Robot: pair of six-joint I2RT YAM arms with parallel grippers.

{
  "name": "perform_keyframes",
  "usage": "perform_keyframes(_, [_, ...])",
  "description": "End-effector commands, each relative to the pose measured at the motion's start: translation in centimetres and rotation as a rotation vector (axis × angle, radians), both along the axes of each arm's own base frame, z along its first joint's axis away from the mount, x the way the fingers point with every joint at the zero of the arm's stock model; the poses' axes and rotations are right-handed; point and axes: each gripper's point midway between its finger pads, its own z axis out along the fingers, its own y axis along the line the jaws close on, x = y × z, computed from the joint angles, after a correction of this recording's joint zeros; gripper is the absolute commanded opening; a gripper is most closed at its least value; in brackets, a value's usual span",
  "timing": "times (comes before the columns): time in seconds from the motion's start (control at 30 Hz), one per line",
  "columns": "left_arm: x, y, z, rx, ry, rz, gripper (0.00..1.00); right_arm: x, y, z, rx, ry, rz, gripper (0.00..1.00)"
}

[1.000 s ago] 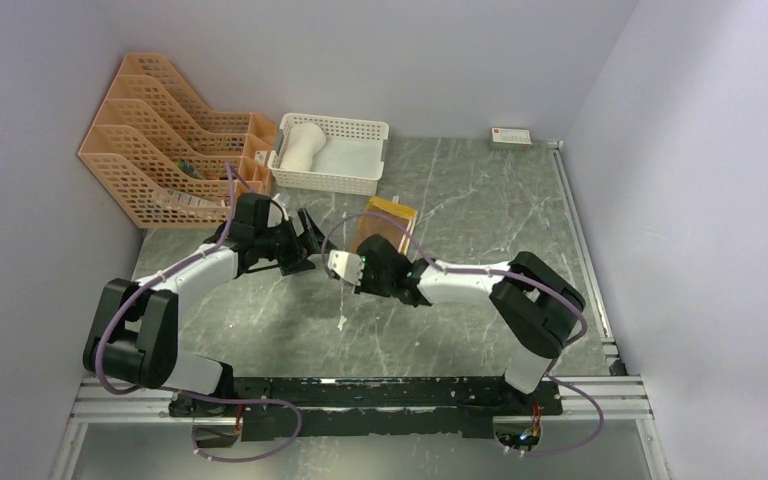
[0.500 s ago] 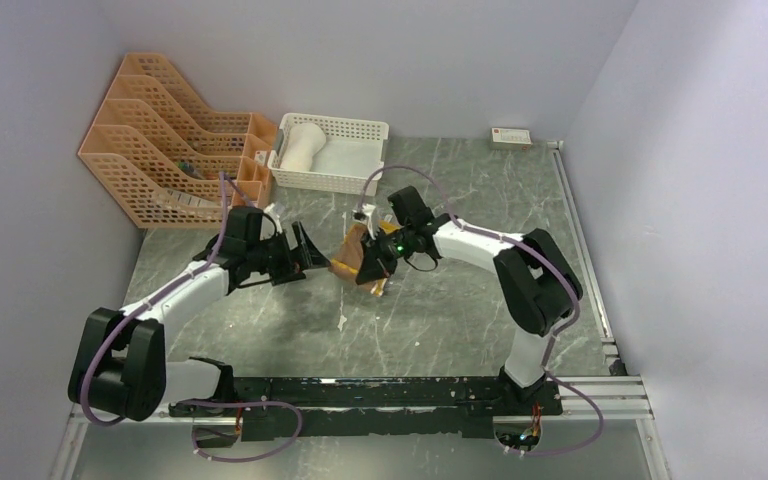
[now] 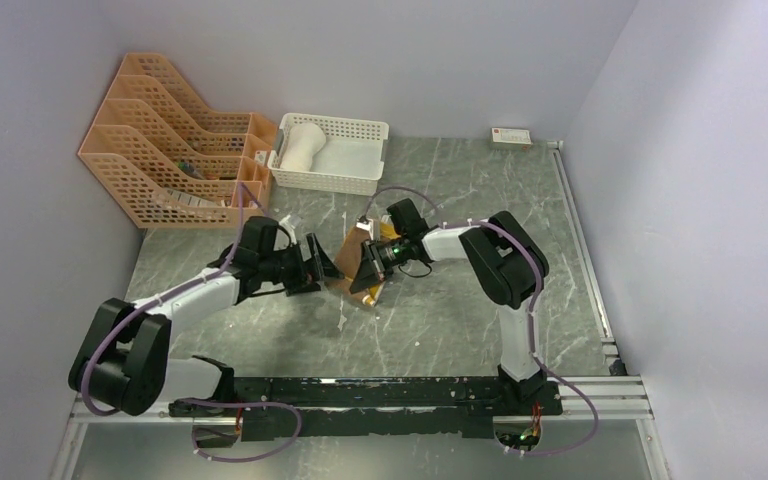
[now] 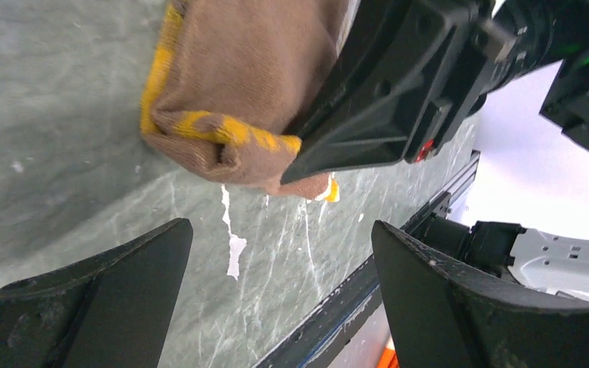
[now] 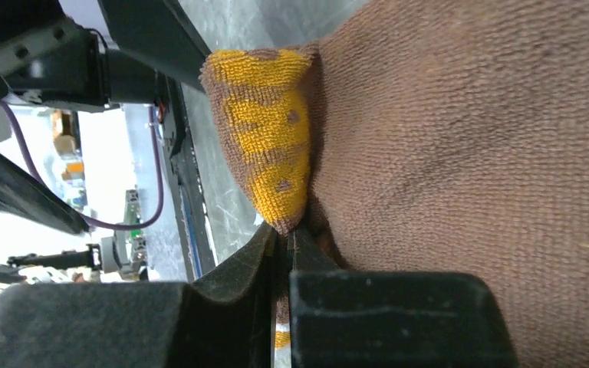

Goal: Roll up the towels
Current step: Roll the towel at the center of the board.

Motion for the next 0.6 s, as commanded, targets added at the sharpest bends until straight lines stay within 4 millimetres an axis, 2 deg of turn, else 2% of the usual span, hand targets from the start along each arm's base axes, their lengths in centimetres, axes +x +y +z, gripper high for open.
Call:
perform_keyframes(0.0, [-0.6,-1.2,-1.4,0.002,0.023,-0.011,0.99,2.0,0.1,0.6,0.050,0.049,-0.071,0.02])
perform_keyframes(0.13, [-0.9,-1.8,-3.1,0.040,0.078,-0.001,0.99,2.2,-0.7,-0.3,0.040,0.087,-0.083,0.01])
perform_keyframes(0.33, [-0.4,-1.0,-5.6,0.089,0.149,0.111,0.91,2.0,-1.1,-0.3,0.047,0.087,-0.082,0.01])
perform_keyframes(0.57, [0.6,-1.2,-6.8,0.029,0.158,0.211,0.85,1.6,-1.5,-0.8,0.029,0.089,-0.072,0.01])
